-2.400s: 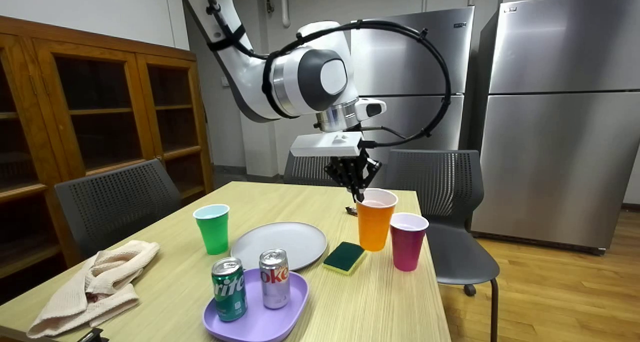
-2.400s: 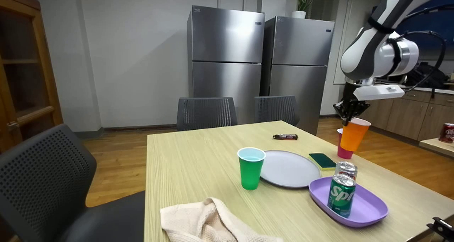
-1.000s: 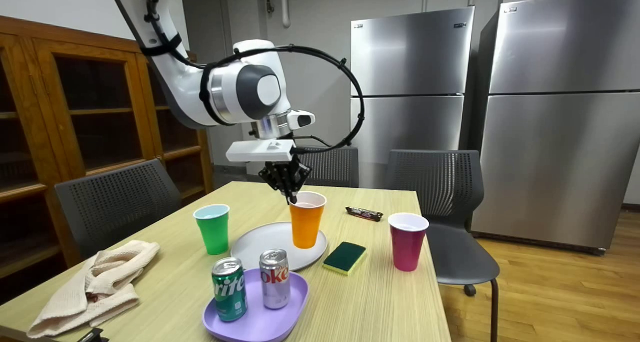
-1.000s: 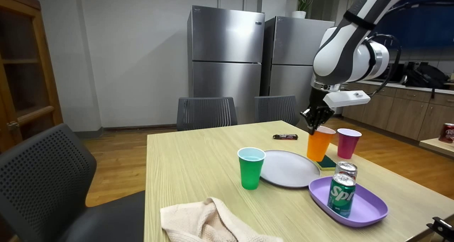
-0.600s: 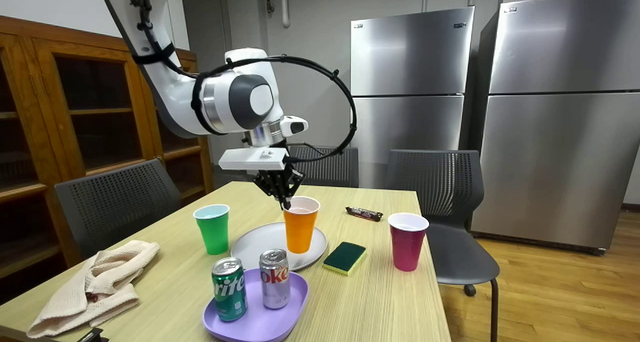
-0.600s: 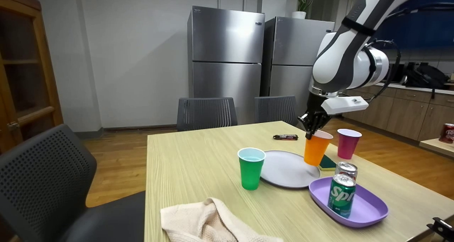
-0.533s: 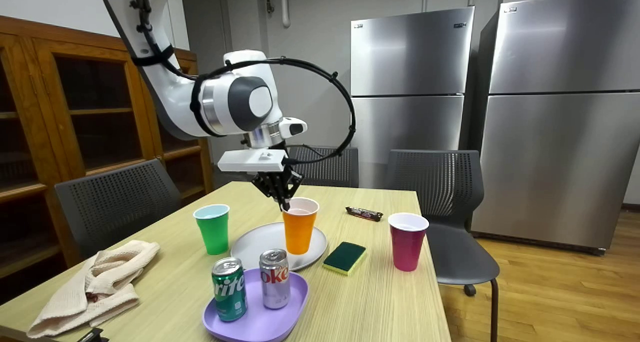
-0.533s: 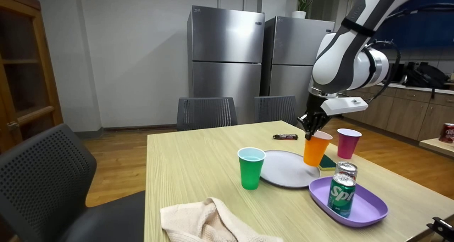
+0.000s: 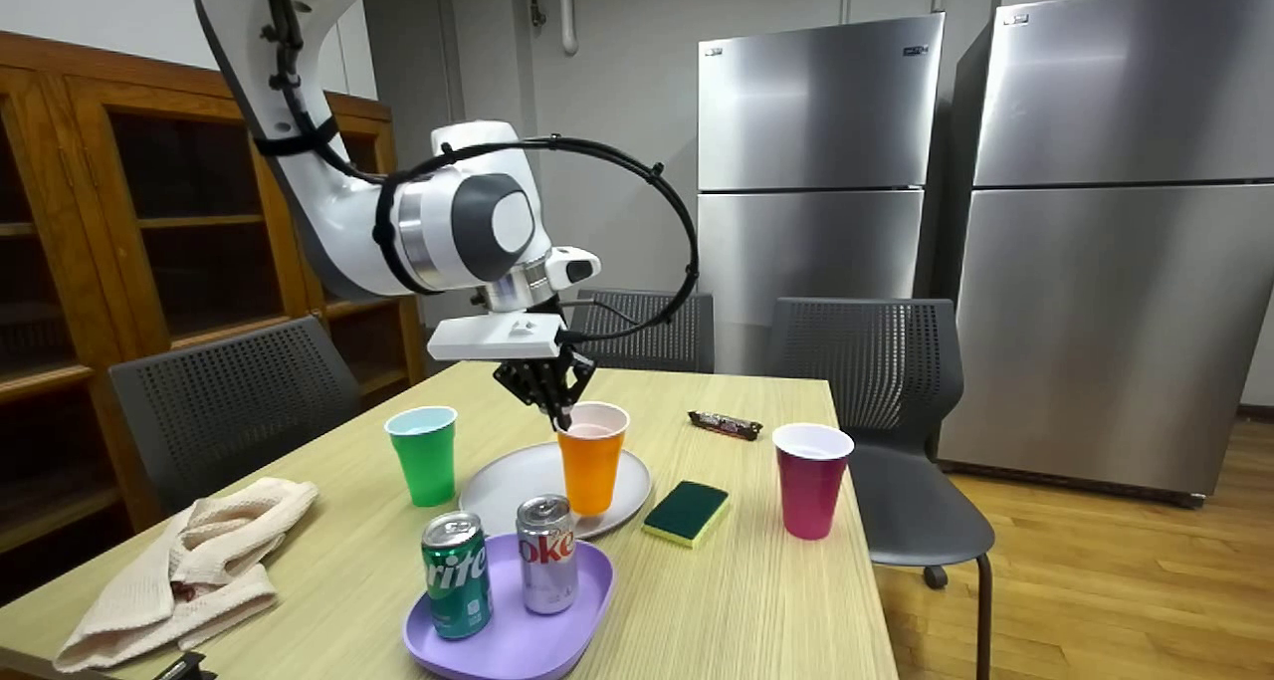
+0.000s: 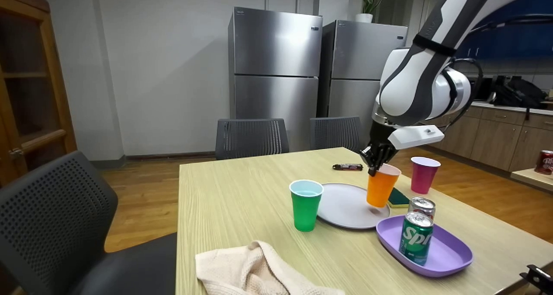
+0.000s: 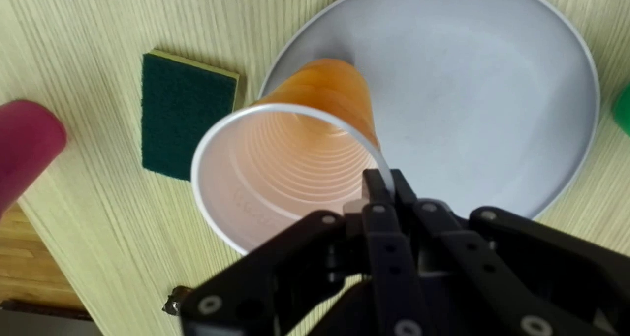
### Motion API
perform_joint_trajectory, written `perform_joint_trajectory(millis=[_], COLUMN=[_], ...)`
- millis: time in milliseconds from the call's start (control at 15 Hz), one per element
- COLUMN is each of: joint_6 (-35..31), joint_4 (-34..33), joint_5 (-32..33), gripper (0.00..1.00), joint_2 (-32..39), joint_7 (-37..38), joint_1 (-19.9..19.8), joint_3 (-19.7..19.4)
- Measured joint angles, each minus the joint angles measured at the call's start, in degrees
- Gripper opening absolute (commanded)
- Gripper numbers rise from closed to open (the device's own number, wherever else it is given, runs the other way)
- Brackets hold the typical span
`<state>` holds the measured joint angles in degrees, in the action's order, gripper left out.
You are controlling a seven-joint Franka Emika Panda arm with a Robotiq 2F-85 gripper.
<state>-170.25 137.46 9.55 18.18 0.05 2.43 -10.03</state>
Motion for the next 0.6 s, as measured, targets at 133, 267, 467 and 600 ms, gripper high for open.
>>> perform_joint_trajectory(millis=[133,267,467,600], joint_6=[-0.4,-0.6,-0.7,-0.7], joint_4=[0.0,0.0,0.0,0.0], joint_5=[0.4,0.8,1.2,1.3], gripper=[0.01,0.01,0.01,0.3], joint_2=[0.5,1.0,1.6,1.9], joint_7=[0.3,0.8,1.5,1.8], joint_1=[1.0,2.1,3.4,4.2], joint_3=[-0.9,-1.7,-2.8,-3.4])
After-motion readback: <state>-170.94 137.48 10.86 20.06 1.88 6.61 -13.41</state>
